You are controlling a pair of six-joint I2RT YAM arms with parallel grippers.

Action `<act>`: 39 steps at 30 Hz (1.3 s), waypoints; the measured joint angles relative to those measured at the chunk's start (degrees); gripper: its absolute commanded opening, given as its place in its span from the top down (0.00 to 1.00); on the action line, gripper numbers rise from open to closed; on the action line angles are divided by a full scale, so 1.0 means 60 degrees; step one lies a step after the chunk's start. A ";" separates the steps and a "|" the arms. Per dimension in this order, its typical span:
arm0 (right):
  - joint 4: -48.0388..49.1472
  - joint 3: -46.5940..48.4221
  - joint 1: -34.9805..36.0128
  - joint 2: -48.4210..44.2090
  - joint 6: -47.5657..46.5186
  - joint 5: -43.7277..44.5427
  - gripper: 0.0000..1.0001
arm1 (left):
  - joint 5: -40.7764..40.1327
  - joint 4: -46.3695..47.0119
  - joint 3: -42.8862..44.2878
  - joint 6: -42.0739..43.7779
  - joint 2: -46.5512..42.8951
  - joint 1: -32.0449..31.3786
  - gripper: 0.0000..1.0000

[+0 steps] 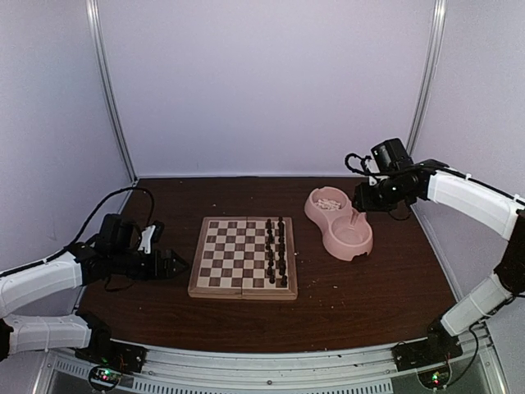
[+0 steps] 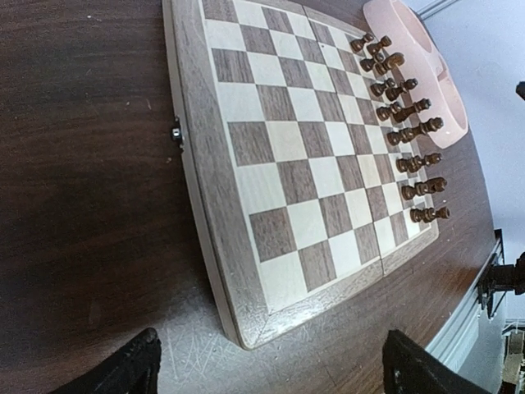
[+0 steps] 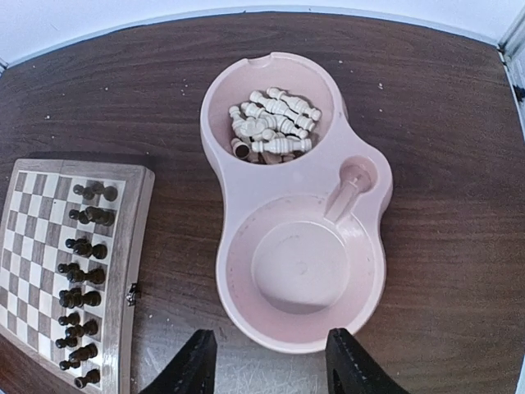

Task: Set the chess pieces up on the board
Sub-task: Place the storage box at the center of the board.

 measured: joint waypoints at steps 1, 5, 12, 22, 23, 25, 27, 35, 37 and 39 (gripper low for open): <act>0.0051 0.0251 -0.0022 0.0364 0.0011 -0.0113 0.56 | 0.0051 0.0044 -0.0018 0.0036 0.0000 0.0000 0.09; 0.0197 0.1089 -0.0022 0.1625 0.0015 -0.0401 0.58 | 0.0142 0.0076 -0.0073 0.0175 0.0000 0.0000 0.11; 0.0310 0.2623 -0.0029 0.3490 -0.0175 -0.0645 0.63 | 0.0157 0.0106 -0.0299 0.0259 -0.0007 0.0000 0.13; -0.0204 0.5457 -0.0084 0.5956 -0.0565 -0.0495 0.63 | 0.0182 0.0342 -0.0776 0.0317 -0.0022 0.0000 0.15; -0.0299 0.5716 -0.0084 0.6200 -0.0572 -0.0470 0.63 | 0.0178 0.0404 -0.0794 0.0317 -0.0018 0.0000 0.15; -0.0492 0.6262 -0.0084 0.6739 -0.0590 -0.0397 0.63 | 0.0175 0.0495 -0.0801 0.0317 -0.0018 0.0000 0.15; -0.0685 0.6808 -0.0084 0.7300 -0.0619 -0.0306 0.62 | 0.0171 0.0561 -0.0801 0.0324 -0.0018 0.0000 0.15; -0.1446 0.8440 -0.0091 0.8936 -0.0634 0.0076 0.60 | 0.0098 0.0572 -0.0805 0.0474 -0.0033 0.0000 0.14; -0.1636 0.8630 -0.0091 0.9125 -0.0630 0.0262 0.60 | 0.0062 0.0554 -0.0805 0.0521 -0.0055 0.0000 0.14; -0.1759 0.8706 -0.0091 0.9235 -0.0627 0.0423 0.60 | 0.0018 0.0528 -0.0805 0.0561 -0.0098 0.0000 0.14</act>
